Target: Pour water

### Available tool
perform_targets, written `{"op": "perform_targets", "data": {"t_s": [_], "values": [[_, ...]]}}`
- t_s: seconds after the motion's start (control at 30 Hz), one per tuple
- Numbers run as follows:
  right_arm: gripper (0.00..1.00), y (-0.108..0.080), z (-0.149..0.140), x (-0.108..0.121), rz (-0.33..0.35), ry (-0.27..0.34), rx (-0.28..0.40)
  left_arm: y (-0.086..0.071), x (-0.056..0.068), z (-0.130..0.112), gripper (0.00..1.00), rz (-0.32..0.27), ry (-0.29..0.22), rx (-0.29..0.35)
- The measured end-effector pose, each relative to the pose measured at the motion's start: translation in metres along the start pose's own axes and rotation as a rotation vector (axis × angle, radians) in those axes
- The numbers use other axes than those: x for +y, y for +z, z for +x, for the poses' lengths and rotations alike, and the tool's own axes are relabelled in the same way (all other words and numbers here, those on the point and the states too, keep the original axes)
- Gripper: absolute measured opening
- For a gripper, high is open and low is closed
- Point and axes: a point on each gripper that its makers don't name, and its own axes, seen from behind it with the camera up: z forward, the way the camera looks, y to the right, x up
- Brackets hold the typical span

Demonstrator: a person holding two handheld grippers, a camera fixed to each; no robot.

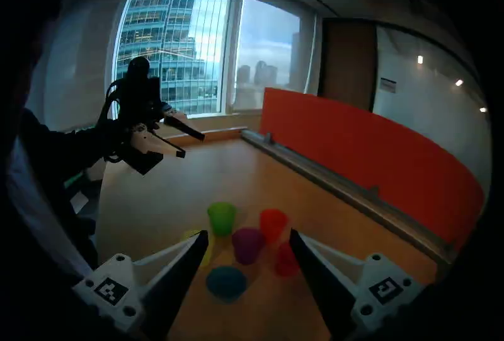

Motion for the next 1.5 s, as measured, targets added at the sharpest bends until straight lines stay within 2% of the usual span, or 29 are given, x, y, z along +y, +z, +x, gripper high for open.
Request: {"op": "perform_targets", "data": {"t_s": [0.2, 0.6, 0.87, 1.17, 1.5], "values": [[1.0, 0.01, -0.022, 0.0, 0.002, -0.004, -0.036, 0.012, 0.005, -0.019, 0.99, -0.024, 0.002, -0.035], [1.0, 0.026, -0.065, -0.009, 0.025, -0.015, -0.102, 0.032, 0.01, -0.06, 0.99, -0.048, -0.034, -0.102], [1.0, 0.031, -0.088, -0.01, 0.033, -0.004, -0.141, 0.037, 0.016, -0.082, 0.99, -0.069, -0.041, -0.14], [1.0, 0.041, -0.112, -0.018, 0.053, -0.013, -0.18, 0.045, 0.016, -0.108, 0.99, -0.081, -0.069, -0.181], [1.0, 0.053, -0.137, -0.025, 0.065, -0.005, -0.219, 0.053, 0.017, -0.137, 1.0, -0.097, -0.077, -0.236]]}}
